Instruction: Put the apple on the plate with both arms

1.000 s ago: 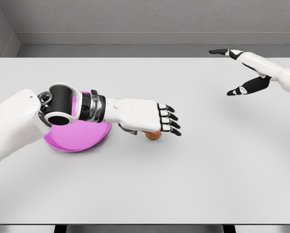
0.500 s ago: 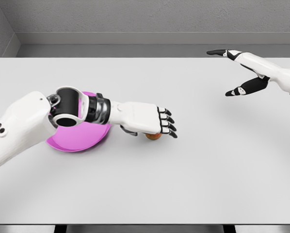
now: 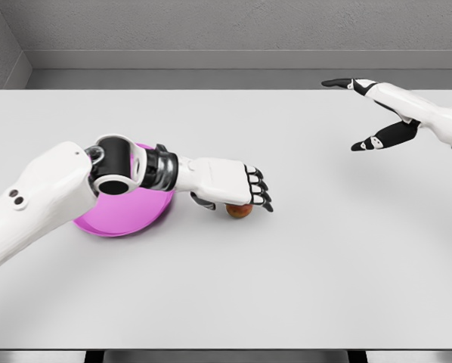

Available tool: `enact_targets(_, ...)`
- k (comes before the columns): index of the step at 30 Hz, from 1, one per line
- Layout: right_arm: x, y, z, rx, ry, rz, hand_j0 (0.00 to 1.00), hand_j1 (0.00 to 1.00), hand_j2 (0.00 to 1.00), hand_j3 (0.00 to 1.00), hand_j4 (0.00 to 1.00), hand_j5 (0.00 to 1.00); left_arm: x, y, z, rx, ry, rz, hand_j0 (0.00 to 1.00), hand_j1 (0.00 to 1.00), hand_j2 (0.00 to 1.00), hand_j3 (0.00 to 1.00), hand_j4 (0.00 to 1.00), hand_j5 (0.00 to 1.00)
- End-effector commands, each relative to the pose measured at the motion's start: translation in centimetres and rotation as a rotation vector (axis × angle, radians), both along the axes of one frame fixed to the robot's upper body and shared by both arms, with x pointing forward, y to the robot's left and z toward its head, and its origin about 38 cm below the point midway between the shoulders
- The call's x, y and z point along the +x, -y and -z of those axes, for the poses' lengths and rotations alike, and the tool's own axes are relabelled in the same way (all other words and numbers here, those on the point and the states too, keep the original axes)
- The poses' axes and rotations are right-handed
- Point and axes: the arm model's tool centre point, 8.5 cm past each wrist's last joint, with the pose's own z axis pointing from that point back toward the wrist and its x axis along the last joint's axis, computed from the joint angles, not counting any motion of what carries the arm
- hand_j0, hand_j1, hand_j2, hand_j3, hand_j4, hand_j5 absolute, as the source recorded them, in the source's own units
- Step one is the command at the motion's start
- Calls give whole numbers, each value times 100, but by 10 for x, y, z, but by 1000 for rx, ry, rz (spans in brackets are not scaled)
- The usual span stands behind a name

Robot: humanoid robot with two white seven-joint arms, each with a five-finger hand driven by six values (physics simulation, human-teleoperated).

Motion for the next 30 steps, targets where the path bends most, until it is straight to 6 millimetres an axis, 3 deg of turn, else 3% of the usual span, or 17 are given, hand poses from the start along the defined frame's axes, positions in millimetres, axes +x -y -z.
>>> enact_targets(1, 0, 0, -1, 7, -2, 2, 100, 100, 100, 100, 100, 100, -2, 3, 4, 9, -7, 9, 94, 94, 94, 94, 94, 94)
enact_targets(13, 0, 0, 0, 5, -3, 0, 100, 100, 100, 100, 100, 100, -1, 2, 11, 31, -5, 4, 93, 93, 93, 93, 93, 93)
enact_targets(22, -1, 1, 1, 5, -7, 1, 100, 100, 100, 100, 100, 100, -1, 3, 11, 33, -2, 5, 80, 80, 80, 80, 80, 80)
enact_targets(30, -1, 0, 3, 1, -11, 1, 100, 100, 100, 100, 100, 100, 5, 1, 17, 41, -16, -18, 80, 80, 80, 80, 80, 80)
